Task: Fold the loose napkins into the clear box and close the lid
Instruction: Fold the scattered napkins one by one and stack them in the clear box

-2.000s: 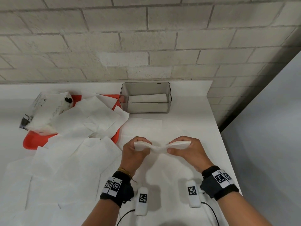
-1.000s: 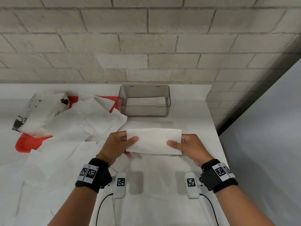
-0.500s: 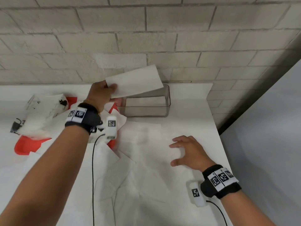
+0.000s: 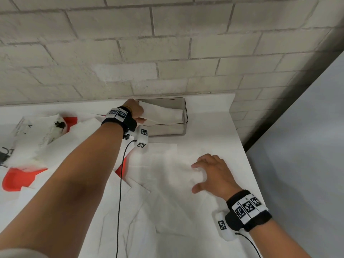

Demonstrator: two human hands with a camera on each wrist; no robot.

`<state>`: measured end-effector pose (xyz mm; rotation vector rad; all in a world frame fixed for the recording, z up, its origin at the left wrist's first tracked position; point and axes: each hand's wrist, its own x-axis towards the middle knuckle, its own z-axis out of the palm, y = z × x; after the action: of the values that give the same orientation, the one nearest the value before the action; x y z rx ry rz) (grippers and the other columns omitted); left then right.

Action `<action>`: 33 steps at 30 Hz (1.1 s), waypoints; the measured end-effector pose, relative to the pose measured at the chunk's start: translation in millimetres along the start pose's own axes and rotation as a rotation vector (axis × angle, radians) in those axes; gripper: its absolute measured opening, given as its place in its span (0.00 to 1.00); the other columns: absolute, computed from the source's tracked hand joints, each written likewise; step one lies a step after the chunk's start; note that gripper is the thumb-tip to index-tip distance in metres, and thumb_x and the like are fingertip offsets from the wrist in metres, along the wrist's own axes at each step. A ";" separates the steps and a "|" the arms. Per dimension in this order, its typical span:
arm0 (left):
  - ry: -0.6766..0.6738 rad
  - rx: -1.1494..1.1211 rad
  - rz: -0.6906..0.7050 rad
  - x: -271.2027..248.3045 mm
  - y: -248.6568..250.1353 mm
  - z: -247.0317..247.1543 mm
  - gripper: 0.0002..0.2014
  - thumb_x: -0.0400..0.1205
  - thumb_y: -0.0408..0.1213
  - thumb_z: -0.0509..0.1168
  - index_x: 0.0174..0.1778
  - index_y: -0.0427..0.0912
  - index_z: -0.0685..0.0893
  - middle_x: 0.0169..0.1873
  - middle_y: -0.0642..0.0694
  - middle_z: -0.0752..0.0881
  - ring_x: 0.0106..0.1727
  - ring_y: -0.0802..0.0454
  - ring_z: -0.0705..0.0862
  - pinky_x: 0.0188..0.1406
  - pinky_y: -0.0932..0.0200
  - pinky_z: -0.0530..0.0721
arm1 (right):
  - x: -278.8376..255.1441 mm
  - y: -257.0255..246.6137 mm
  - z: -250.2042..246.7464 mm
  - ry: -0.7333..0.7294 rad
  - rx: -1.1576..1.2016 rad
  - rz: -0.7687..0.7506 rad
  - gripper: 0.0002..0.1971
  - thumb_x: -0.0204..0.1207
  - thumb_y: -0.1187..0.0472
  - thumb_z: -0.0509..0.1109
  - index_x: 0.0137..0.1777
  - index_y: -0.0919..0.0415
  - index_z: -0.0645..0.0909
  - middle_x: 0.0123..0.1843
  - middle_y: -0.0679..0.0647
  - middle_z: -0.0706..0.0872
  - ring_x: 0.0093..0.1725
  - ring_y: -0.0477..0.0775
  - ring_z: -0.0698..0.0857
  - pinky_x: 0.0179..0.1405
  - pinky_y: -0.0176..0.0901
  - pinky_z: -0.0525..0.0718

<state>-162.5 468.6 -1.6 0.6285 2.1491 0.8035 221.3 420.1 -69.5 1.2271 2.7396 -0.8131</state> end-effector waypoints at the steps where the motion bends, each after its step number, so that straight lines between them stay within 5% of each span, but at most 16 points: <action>1: 0.001 0.025 0.010 5.5 -2.3 1.5 0.09 0.84 0.24 0.63 0.60 0.28 0.78 0.52 0.34 0.89 0.52 0.34 0.92 0.55 0.39 0.93 | 0.8 -0.5 0.4 0.008 0.002 -0.001 0.42 0.52 0.31 0.87 0.70 0.37 0.82 0.67 0.35 0.74 0.66 0.43 0.69 0.68 0.36 0.64; 5: -0.031 0.127 -0.009 12.4 -5.4 4.6 0.13 0.84 0.23 0.64 0.65 0.34 0.79 0.61 0.31 0.86 0.59 0.27 0.89 0.58 0.32 0.91 | 1.9 -1.4 1.1 0.004 -0.006 0.003 0.36 0.51 0.30 0.86 0.62 0.37 0.83 0.60 0.38 0.76 0.64 0.45 0.72 0.63 0.37 0.63; 8: 0.070 0.348 0.040 -5.5 3.2 5.5 0.18 0.85 0.31 0.66 0.70 0.30 0.80 0.66 0.32 0.86 0.63 0.31 0.88 0.60 0.42 0.91 | 2.3 -1.3 -2.7 -0.009 -0.014 0.026 0.34 0.49 0.29 0.86 0.54 0.39 0.82 0.55 0.38 0.79 0.59 0.45 0.77 0.60 0.40 0.67; 11: 0.197 0.501 0.129 -32.3 11.3 7.3 0.22 0.85 0.43 0.69 0.70 0.31 0.81 0.66 0.33 0.87 0.64 0.34 0.87 0.57 0.48 0.86 | 0.3 1.4 -12.7 -0.028 0.043 0.083 0.29 0.52 0.36 0.90 0.50 0.41 0.83 0.52 0.37 0.84 0.54 0.44 0.82 0.60 0.41 0.76; 14: 0.276 0.455 0.373 -73.7 13.3 12.9 0.24 0.85 0.47 0.69 0.77 0.43 0.78 0.73 0.40 0.82 0.73 0.40 0.81 0.73 0.46 0.81 | -2.8 6.2 -26.9 -0.060 0.128 0.122 0.19 0.60 0.47 0.91 0.47 0.41 0.86 0.51 0.37 0.88 0.56 0.44 0.85 0.60 0.44 0.84; 17: 0.124 0.306 0.576 -129.0 7.8 24.2 0.12 0.84 0.45 0.71 0.64 0.53 0.88 0.57 0.55 0.89 0.59 0.55 0.89 0.64 0.56 0.86 | -6.0 8.2 -44.0 -0.088 0.163 0.120 0.12 0.67 0.53 0.89 0.43 0.40 0.89 0.48 0.34 0.89 0.55 0.42 0.84 0.58 0.43 0.83; 19: -0.079 0.371 0.565 -157.7 -8.6 41.0 0.10 0.82 0.47 0.75 0.58 0.52 0.90 0.48 0.60 0.90 0.53 0.57 0.90 0.58 0.61 0.86 | -7.9 8.1 -55.1 -0.074 0.216 0.094 0.09 0.68 0.54 0.88 0.41 0.41 0.91 0.46 0.32 0.90 0.55 0.36 0.84 0.55 0.37 0.79; 22: -0.238 0.505 0.463 -172.4 -47.2 77.9 0.22 0.78 0.55 0.78 0.64 0.51 0.87 0.56 0.54 0.90 0.55 0.55 0.88 0.59 0.63 0.82 | -10.0 8.4 -65.1 -0.048 0.276 0.046 0.09 0.69 0.56 0.88 0.39 0.40 0.92 0.44 0.30 0.91 0.55 0.32 0.85 0.50 0.25 0.75; 27: -0.140 0.776 0.391 -188.0 -84.8 133.5 0.43 0.75 0.62 0.76 0.81 0.43 0.71 0.73 0.42 0.77 0.73 0.42 0.77 0.75 0.47 0.77 | -13.5 7.8 -67.5 -0.035 0.279 0.052 0.09 0.65 0.56 0.90 0.37 0.43 0.92 0.42 0.32 0.90 0.50 0.29 0.85 0.42 0.21 0.73; 30: -0.082 0.757 0.361 -187.1 -91.2 147.4 0.45 0.75 0.59 0.78 0.80 0.41 0.67 0.70 0.40 0.79 0.70 0.41 0.80 0.73 0.47 0.78 | -14.9 8.5 -64.2 0.039 0.317 0.077 0.11 0.60 0.54 0.92 0.35 0.44 0.91 0.41 0.35 0.91 0.48 0.34 0.84 0.43 0.28 0.73; 33: -0.148 0.661 0.264 -182.7 -90.9 144.3 0.39 0.75 0.57 0.79 0.76 0.43 0.71 0.64 0.43 0.84 0.66 0.42 0.85 0.70 0.49 0.81 | -18.0 6.2 -67.3 0.080 0.353 0.082 0.09 0.66 0.55 0.89 0.37 0.43 0.91 0.42 0.36 0.90 0.39 0.37 0.83 0.37 0.29 0.74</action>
<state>43.7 338.3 -56.0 1.2824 2.2064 0.1397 250.1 443.0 -10.0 1.4446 2.6604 -1.3071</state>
